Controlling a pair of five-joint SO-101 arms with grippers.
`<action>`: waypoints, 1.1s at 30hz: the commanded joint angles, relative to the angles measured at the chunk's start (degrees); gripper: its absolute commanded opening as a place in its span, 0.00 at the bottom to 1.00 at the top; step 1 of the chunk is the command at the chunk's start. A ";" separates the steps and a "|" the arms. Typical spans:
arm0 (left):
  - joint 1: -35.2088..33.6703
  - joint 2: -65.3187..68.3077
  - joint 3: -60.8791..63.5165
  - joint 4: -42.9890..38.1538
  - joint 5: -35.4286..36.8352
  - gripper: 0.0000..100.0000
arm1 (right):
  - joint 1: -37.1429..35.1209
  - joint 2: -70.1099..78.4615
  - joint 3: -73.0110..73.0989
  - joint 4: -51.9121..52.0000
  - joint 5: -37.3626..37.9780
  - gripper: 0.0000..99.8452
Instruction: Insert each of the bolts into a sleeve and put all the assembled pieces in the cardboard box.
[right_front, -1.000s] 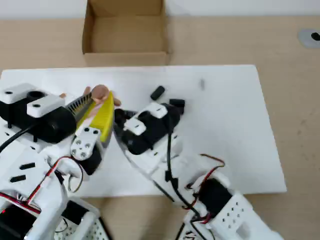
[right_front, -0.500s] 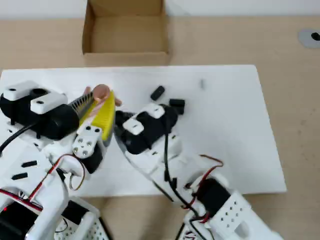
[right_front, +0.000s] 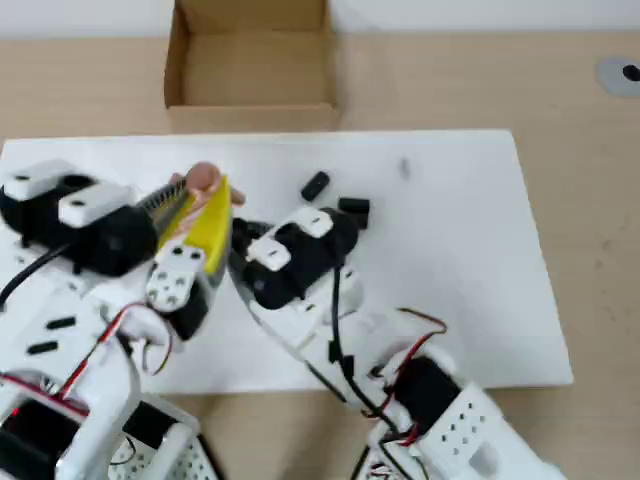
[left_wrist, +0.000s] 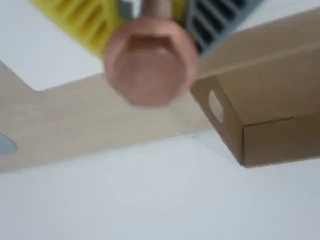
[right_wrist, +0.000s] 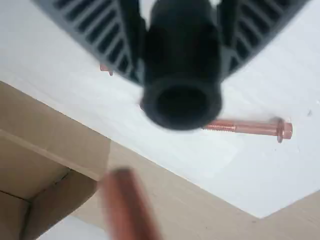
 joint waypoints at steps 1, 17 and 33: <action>0.09 2.42 -1.58 -1.58 -0.26 0.01 | -0.40 -1.36 -0.13 -1.93 -0.26 0.01; -7.56 18.07 -21.19 8.35 3.96 0.01 | -0.40 -1.36 -0.13 -1.93 -0.26 0.01; -7.47 19.74 -24.97 17.14 7.65 0.01 | 2.68 -1.36 1.89 -6.33 -0.35 0.01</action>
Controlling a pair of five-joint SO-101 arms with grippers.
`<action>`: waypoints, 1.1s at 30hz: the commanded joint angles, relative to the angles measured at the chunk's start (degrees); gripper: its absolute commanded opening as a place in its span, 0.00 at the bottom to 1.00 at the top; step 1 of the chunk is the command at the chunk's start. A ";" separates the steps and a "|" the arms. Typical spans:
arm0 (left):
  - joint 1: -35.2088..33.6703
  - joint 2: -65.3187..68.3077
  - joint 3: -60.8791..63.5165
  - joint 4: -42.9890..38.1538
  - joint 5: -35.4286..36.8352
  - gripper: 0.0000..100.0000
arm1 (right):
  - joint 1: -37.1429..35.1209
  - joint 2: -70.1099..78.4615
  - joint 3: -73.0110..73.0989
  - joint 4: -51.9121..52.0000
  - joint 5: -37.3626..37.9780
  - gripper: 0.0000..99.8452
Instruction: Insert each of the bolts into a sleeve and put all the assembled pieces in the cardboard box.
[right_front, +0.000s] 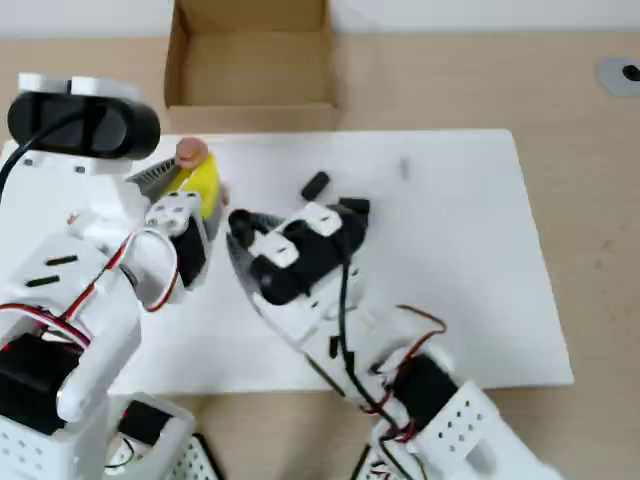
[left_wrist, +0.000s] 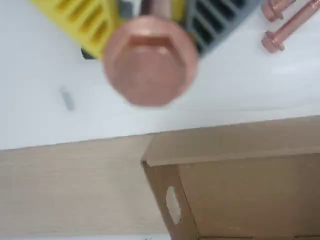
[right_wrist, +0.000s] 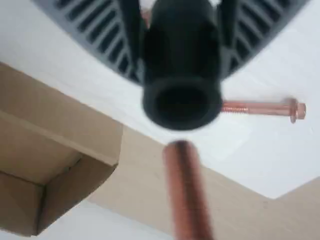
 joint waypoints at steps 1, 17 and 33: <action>-0.79 0.22 -4.40 0.26 0.18 0.01 | 1.01 -1.36 -0.66 -1.67 -0.35 0.01; -0.79 0.48 -7.03 2.73 2.11 0.01 | 0.84 -1.19 -0.48 -1.67 -0.35 0.01; 5.45 4.53 -7.47 2.64 5.01 0.01 | 0.84 -1.27 -0.40 -1.67 -0.35 0.01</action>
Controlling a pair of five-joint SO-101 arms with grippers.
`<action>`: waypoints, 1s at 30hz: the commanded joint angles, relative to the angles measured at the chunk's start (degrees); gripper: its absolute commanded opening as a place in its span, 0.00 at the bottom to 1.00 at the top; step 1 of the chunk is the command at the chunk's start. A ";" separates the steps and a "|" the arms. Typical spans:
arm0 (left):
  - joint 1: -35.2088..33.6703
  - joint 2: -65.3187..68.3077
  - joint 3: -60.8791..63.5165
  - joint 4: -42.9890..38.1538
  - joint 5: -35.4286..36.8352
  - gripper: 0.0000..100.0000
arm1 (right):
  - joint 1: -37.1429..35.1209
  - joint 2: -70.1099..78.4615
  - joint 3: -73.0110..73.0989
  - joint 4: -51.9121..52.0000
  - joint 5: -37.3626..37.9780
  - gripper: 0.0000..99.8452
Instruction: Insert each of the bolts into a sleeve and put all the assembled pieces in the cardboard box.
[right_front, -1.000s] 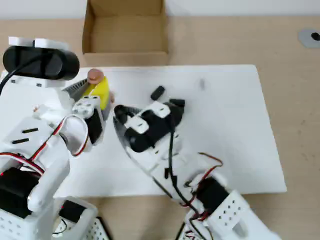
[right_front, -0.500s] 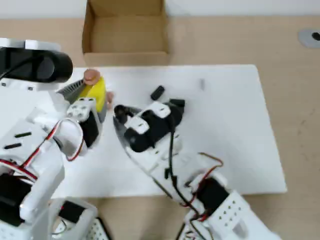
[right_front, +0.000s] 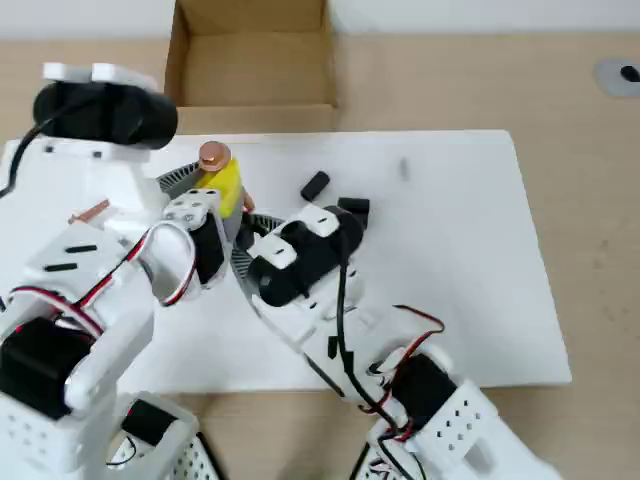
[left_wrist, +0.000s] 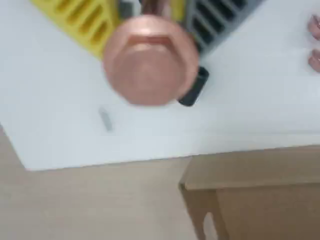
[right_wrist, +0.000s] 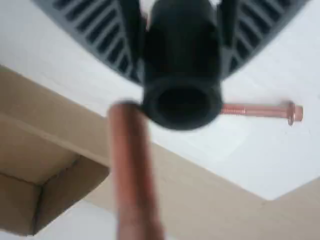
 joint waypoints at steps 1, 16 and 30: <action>0.88 0.13 -3.25 -0.09 -0.18 0.01 | 1.01 -1.27 -0.40 -1.67 -0.35 0.01; 0.70 0.31 -11.16 7.30 -3.08 0.01 | 1.01 -0.92 -0.57 -1.76 -0.35 0.01; 1.14 0.22 -8.44 7.56 0.35 0.01 | 1.01 -0.92 -0.40 -1.76 -0.35 0.01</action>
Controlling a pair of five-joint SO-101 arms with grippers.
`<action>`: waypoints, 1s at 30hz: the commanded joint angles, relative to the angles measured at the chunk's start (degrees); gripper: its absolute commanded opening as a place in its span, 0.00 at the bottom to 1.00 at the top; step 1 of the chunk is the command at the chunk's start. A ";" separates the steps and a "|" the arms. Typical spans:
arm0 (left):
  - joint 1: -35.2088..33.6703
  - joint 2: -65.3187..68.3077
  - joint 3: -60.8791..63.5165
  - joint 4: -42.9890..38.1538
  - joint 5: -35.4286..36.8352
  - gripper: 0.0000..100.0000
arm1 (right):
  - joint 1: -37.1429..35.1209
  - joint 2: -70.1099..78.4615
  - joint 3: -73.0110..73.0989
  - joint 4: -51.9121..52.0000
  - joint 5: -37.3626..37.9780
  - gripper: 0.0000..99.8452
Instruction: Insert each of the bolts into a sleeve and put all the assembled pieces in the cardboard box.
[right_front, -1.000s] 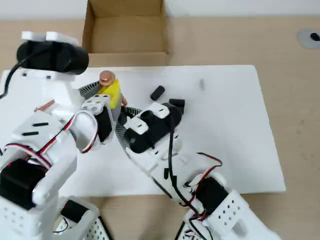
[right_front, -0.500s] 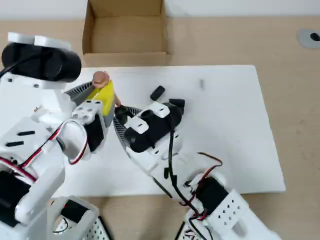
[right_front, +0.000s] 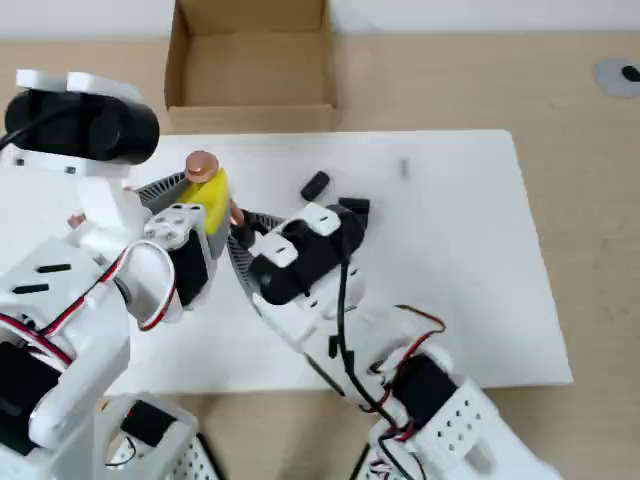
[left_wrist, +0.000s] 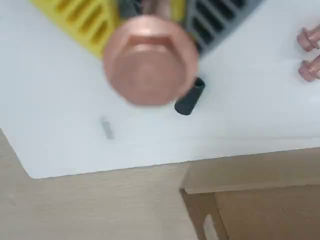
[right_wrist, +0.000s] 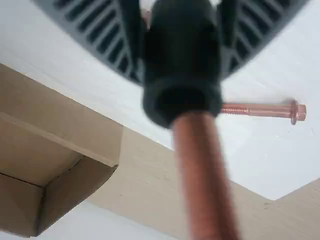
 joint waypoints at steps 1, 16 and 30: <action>0.70 0.13 -0.35 -0.09 2.11 0.01 | 0.84 -0.92 -0.40 -1.76 -0.35 0.01; 0.79 0.13 -0.35 0.62 2.55 0.01 | 0.75 -0.92 -0.31 -1.76 -0.26 0.01; 0.70 0.22 -0.35 3.08 3.69 0.01 | 0.75 -0.92 -0.31 -1.76 -0.35 0.01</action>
